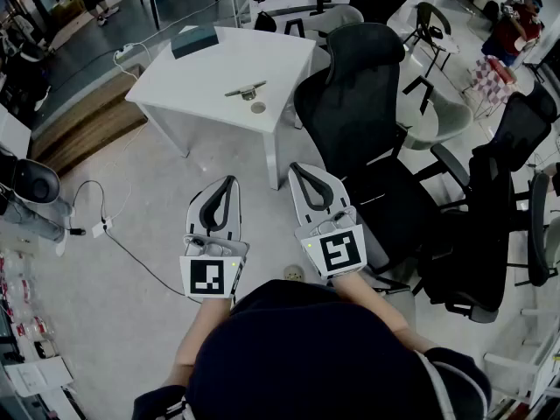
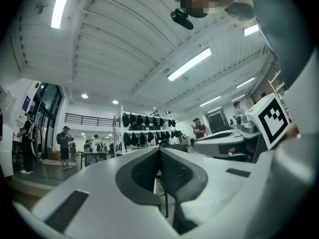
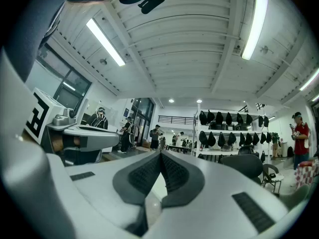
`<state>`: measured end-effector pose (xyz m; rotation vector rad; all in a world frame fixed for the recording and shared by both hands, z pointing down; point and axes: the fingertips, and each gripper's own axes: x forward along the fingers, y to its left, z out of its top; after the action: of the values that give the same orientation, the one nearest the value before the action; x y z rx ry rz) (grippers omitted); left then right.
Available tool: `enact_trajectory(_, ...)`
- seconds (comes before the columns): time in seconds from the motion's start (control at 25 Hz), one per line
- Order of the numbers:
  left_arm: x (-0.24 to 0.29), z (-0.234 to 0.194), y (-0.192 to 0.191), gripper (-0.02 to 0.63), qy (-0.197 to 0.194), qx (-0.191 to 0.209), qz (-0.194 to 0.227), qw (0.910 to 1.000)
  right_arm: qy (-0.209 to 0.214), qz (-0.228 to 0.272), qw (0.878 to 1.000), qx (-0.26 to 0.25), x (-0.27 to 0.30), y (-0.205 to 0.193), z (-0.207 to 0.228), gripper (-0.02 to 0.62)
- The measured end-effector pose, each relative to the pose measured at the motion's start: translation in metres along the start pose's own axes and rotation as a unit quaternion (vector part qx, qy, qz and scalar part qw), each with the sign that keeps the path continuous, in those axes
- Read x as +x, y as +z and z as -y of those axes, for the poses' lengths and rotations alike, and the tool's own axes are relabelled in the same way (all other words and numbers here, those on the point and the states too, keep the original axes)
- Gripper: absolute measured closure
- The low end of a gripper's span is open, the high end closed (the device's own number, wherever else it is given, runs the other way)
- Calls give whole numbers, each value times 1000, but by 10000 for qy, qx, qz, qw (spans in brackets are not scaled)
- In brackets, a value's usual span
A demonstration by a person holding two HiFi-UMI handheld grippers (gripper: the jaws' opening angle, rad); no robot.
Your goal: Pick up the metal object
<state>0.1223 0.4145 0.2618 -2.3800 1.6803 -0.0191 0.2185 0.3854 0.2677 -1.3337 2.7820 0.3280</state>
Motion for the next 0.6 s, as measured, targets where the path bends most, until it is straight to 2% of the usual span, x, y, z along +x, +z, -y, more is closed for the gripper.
enact_trajectory(0.16, 15, 4, -4, 583, 66, -144, -27, 9999, 146, -79, 9997, 159, 7, -11, 12, 569)
enact_trajectory(0.36, 23, -1, -15, 583, 182, -192, -67, 9996, 516, -308, 9982, 19, 21, -31, 11, 568)
enact_trajectory(0.52, 30, -19, -32, 583, 252, -222, -208, 9992, 667, -329, 9972, -110, 42, -44, 9, 563)
enact_trajectory(0.6, 38, -33, -43, 583, 286, -293, -253, 9988, 746, -441, 9961, -143, 56, -53, 7, 535)
